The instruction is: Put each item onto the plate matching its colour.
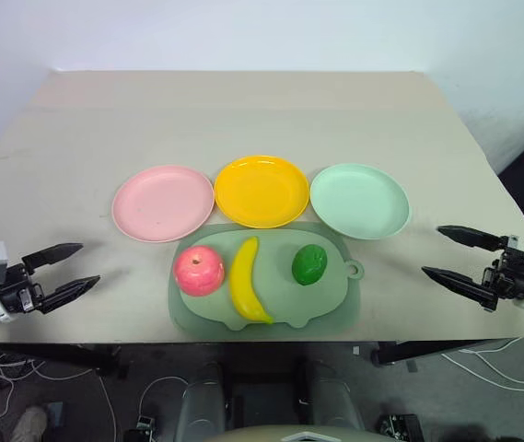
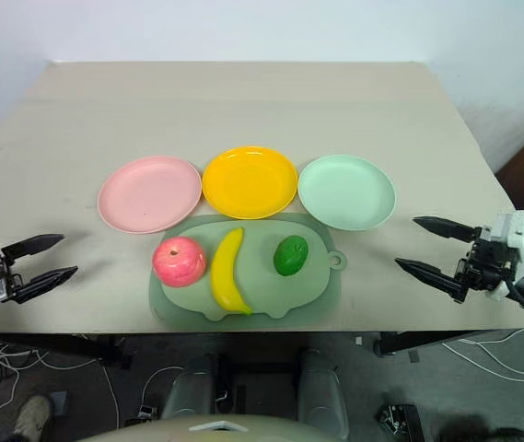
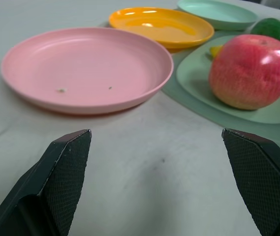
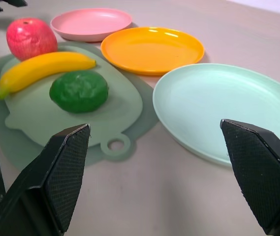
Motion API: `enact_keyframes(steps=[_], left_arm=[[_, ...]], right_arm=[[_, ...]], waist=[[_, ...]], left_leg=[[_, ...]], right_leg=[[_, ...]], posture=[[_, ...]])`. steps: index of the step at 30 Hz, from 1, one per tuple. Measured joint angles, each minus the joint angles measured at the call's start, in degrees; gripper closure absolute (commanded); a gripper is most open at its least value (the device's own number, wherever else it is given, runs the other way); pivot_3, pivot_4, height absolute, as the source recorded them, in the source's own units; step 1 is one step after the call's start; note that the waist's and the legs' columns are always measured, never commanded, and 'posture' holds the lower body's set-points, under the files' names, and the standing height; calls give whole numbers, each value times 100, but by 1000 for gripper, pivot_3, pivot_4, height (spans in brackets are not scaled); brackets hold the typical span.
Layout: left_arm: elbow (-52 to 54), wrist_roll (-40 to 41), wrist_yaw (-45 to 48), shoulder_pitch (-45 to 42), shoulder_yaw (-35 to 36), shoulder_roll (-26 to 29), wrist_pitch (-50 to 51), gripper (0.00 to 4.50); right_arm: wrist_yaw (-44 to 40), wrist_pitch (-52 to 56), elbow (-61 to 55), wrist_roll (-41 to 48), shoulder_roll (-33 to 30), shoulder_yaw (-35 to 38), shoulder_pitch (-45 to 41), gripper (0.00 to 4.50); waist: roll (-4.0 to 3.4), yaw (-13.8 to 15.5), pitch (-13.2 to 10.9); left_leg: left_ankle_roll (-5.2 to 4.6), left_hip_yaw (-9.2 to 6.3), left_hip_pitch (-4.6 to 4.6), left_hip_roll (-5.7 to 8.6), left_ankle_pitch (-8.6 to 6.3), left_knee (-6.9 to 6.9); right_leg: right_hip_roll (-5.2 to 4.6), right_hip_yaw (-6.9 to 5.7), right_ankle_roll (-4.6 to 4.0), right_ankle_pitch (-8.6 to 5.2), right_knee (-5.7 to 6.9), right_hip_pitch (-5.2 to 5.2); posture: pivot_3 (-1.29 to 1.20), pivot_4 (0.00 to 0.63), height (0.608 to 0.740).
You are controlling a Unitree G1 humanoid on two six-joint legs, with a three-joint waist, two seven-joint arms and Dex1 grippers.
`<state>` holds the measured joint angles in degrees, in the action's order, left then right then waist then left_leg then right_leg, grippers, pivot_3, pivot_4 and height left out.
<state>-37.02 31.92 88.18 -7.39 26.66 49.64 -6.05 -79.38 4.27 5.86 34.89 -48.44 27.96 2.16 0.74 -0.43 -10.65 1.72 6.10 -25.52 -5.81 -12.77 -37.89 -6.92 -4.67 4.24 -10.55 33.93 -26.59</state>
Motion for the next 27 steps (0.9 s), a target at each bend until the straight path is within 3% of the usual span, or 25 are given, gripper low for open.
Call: enact_keyframes(steps=[8,15,27], left_arm=[[-91,9,-227,8,13,-151,-62,28],[25,99,-217,121,182,-141,-49,28],[966,341,-383,882,542,-314,52,28]], right_arm=[[-274,-283,217,-84,-66,190,380,0],[-256,-55,44,-27,-66,190,469,0],[-423,-385,468,-156,-71,101,106,0]], waist=[[0,-43,0],[-17,-58,2],[-20,-28,3]], left_leg=[[0,1,1,-5,0,-3],[0,12,-26,-50,0,2],[24,23,2,-53,-15,3]], right_leg=[[-2,-10,0,0,-11,5],[13,-50,-8,37,-93,15],[9,-50,-10,38,-69,-3]], posture=[[0,150,684],[0,150,684],[0,150,684]])
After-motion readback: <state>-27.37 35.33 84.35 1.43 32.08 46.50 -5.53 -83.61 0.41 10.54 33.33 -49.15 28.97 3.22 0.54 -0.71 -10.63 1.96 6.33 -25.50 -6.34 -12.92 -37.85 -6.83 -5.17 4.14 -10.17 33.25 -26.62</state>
